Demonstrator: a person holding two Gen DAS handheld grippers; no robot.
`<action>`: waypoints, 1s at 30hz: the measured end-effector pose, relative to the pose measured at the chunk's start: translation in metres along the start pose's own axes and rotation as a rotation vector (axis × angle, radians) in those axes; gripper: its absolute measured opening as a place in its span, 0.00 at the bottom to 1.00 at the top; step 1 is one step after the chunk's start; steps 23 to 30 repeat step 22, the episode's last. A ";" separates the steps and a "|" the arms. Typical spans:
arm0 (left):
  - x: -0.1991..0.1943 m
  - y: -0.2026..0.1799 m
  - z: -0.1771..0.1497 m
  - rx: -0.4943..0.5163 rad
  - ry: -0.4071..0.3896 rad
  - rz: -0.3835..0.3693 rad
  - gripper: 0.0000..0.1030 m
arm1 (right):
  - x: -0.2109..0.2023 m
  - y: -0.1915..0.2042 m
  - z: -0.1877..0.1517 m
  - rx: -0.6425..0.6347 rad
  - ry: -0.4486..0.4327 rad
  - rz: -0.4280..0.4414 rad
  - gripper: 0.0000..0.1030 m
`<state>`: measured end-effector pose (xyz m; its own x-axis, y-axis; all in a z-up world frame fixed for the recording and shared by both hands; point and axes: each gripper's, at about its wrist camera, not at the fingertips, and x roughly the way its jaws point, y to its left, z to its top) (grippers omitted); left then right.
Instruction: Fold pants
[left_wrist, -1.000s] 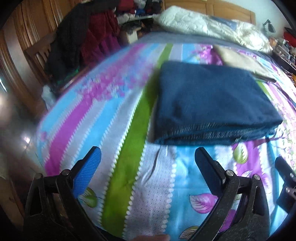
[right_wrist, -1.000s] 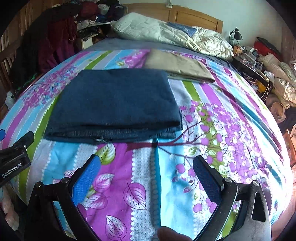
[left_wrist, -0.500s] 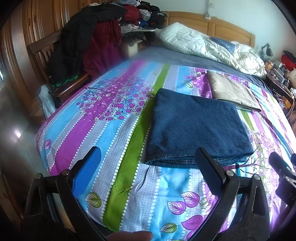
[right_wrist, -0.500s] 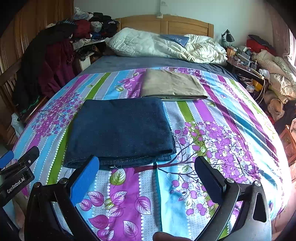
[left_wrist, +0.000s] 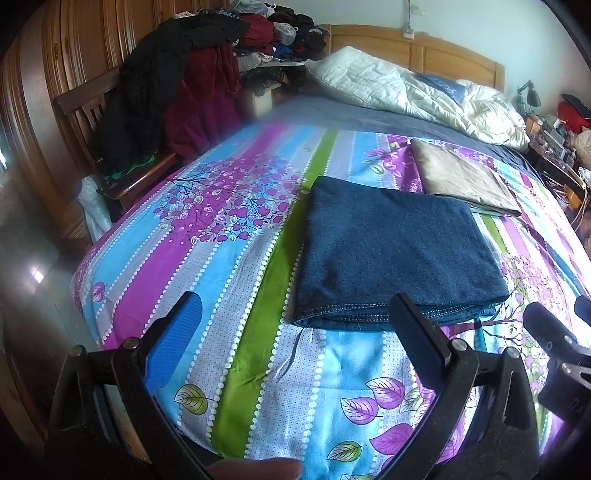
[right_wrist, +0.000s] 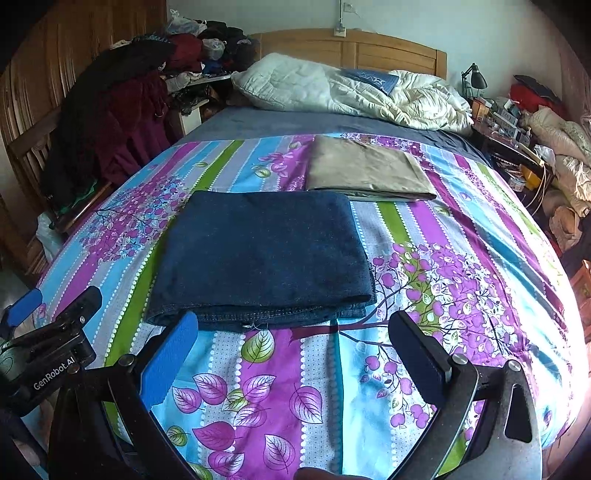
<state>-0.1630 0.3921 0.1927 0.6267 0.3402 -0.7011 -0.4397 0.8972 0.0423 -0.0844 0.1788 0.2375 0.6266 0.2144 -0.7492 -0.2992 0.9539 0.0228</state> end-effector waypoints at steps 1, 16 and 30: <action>0.000 -0.001 0.000 0.002 -0.002 0.000 0.98 | 0.000 -0.001 0.000 0.003 0.002 0.000 1.00; -0.008 -0.001 -0.003 -0.007 -0.056 -0.029 0.98 | -0.007 0.000 -0.006 -0.017 -0.091 0.013 1.00; -0.007 0.001 -0.001 -0.004 -0.062 -0.020 0.98 | -0.008 0.002 -0.006 -0.041 -0.099 0.012 1.00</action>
